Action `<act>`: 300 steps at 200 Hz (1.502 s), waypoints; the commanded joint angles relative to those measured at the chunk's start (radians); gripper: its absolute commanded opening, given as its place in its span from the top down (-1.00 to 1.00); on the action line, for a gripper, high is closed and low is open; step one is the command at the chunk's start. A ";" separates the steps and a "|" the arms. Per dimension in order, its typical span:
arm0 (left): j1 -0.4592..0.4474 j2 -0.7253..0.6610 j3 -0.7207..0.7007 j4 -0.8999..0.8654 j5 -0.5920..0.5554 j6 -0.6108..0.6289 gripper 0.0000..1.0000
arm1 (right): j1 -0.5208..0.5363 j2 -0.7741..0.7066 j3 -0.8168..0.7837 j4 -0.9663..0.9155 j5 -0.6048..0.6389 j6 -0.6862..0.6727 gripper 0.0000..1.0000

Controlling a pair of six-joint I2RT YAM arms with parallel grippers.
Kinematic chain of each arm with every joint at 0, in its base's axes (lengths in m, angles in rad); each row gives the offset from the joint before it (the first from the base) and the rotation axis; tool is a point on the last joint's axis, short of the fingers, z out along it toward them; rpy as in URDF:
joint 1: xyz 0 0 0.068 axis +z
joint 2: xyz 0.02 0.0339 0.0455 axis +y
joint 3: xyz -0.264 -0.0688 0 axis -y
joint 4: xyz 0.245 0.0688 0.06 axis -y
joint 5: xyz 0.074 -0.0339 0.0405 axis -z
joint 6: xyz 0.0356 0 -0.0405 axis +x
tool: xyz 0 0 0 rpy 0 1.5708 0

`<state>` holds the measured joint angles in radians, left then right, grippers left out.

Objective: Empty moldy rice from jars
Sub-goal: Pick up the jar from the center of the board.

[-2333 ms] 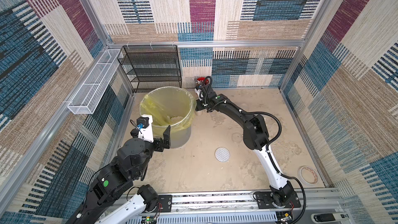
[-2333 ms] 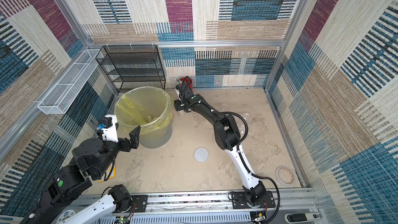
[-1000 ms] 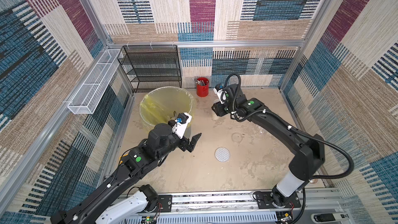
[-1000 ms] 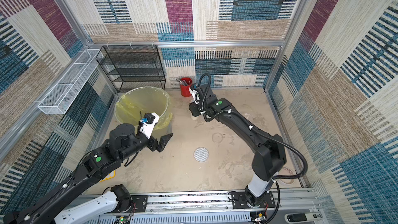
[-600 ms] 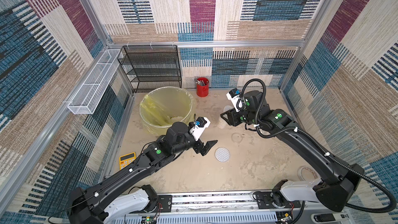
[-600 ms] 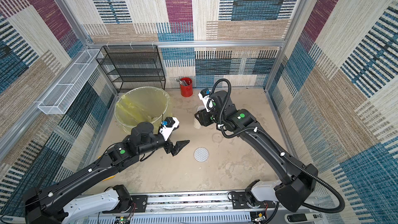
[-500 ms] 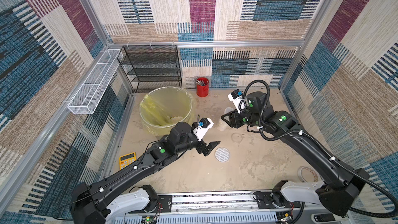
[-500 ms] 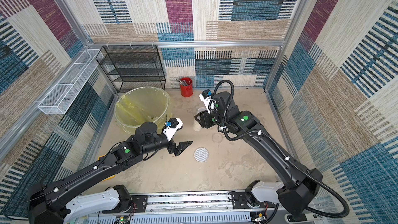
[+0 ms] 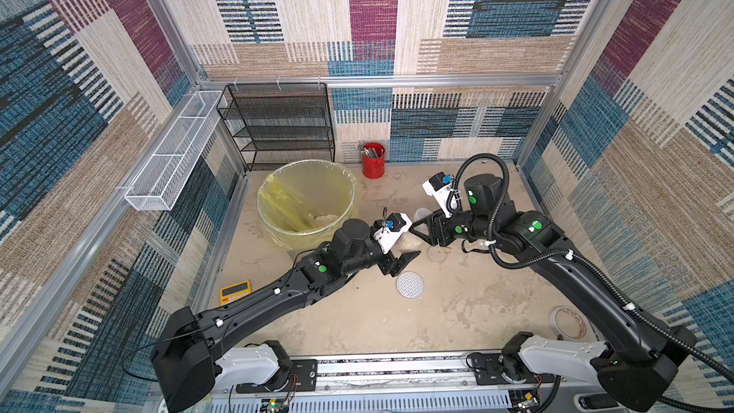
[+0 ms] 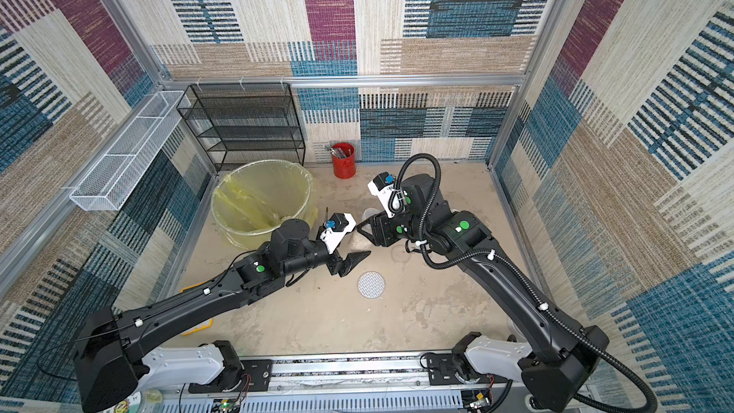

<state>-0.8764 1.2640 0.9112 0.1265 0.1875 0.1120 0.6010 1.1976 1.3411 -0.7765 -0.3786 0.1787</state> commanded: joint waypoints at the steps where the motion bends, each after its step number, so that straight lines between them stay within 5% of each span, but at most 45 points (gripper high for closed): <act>1: 0.001 0.023 0.019 0.052 0.004 0.025 -0.56 | 0.000 -0.007 0.004 0.022 -0.031 0.009 0.01; 126: 0.001 0.017 -0.003 0.086 -0.025 0.034 0.06 | 0.000 -0.020 -0.005 0.028 -0.016 0.010 -0.01; 216: 0.001 0.005 0.001 0.059 -0.069 0.059 0.29 | 0.000 -0.024 0.002 0.016 0.066 0.045 -0.51; 237: 0.001 -0.007 0.000 0.041 -0.075 0.068 0.31 | 0.000 -0.029 -0.003 0.025 0.060 0.054 -0.76; 300: 0.001 -0.041 -0.008 -0.010 -0.146 0.126 0.37 | 0.000 -0.094 0.021 -0.028 0.061 0.095 -0.81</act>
<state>-0.8772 1.2358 0.9020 0.1223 0.0841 0.1844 0.6010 1.1332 1.3483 -0.7803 -0.3290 0.2356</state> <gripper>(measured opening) 0.523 0.903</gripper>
